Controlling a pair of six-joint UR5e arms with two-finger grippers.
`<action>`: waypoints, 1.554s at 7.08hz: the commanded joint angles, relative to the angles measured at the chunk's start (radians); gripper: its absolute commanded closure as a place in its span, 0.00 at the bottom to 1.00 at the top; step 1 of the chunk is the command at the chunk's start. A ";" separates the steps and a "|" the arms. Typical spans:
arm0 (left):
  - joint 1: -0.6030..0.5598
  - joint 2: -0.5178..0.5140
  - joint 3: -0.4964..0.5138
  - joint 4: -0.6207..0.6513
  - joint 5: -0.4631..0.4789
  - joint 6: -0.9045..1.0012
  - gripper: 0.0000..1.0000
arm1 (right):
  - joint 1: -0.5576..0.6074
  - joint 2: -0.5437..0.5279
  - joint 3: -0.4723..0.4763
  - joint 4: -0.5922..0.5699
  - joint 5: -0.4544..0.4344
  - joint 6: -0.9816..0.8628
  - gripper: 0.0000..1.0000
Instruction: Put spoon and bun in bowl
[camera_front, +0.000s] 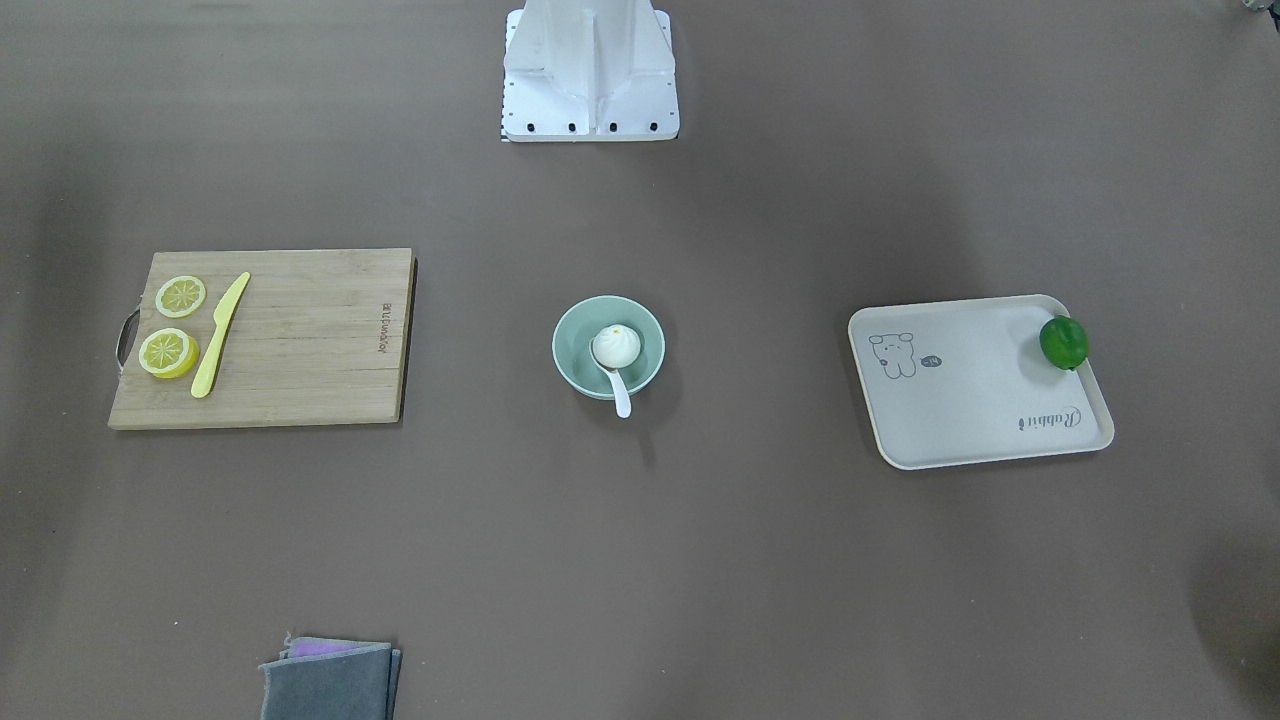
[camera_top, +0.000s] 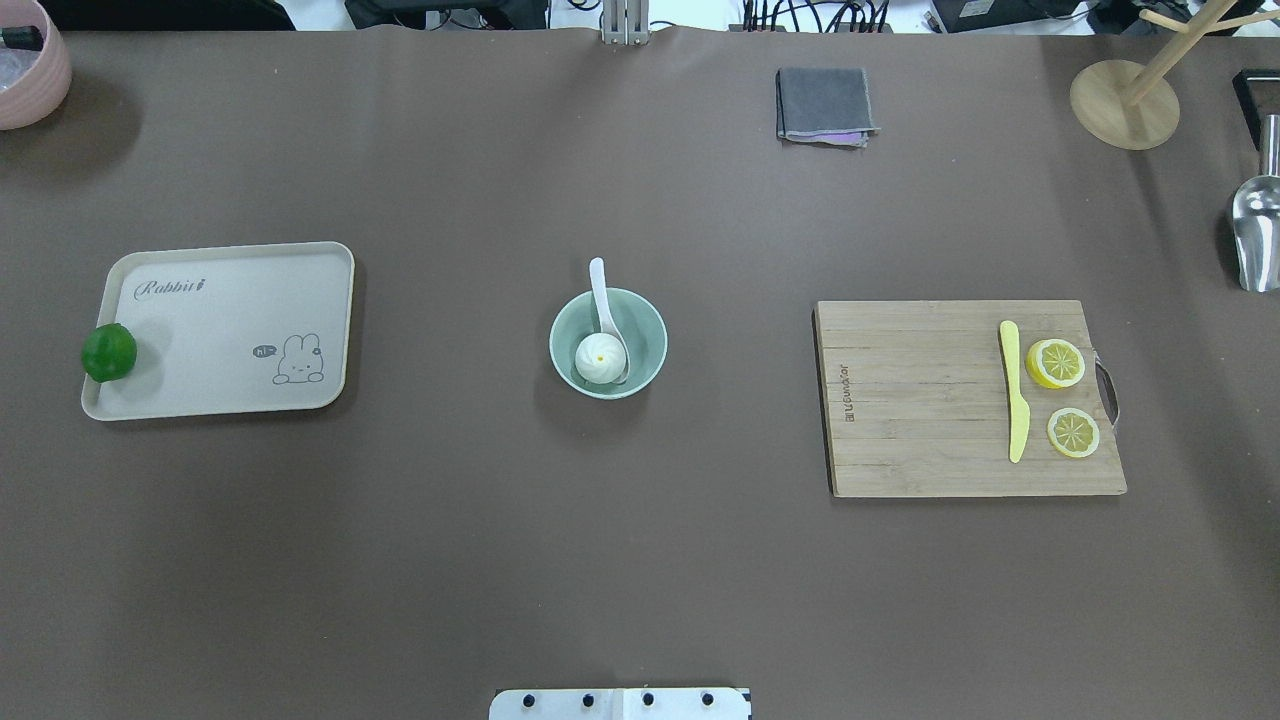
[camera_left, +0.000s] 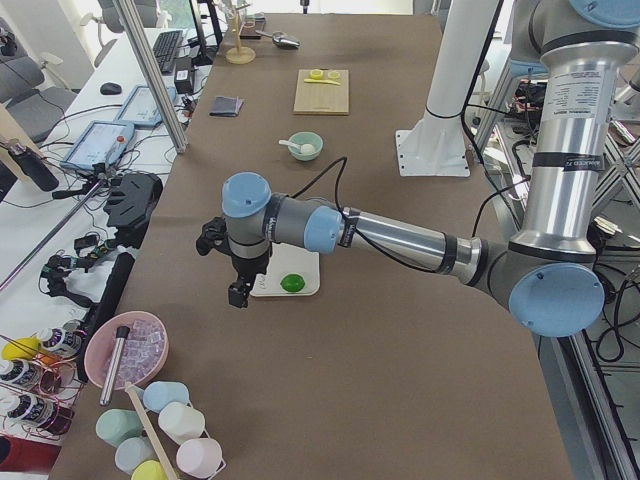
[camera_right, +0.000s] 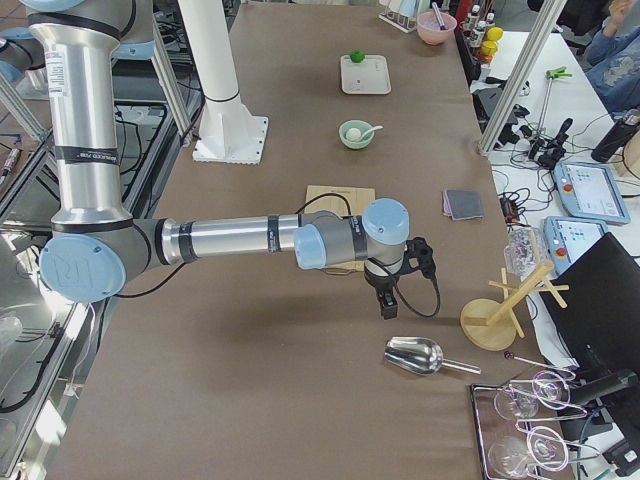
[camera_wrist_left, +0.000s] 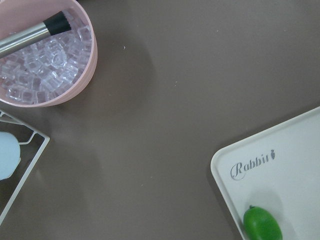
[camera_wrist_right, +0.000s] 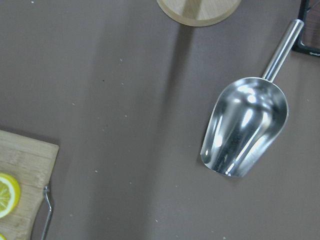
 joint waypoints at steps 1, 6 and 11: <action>-0.006 0.040 -0.008 -0.004 -0.006 0.009 0.02 | 0.029 -0.018 -0.031 -0.042 0.004 -0.112 0.00; -0.012 0.057 -0.016 0.003 -0.009 -0.001 0.02 | 0.037 -0.096 -0.005 -0.026 0.108 -0.106 0.00; -0.014 0.083 -0.028 -0.006 -0.067 -0.001 0.02 | 0.037 -0.116 -0.009 0.029 0.070 -0.102 0.00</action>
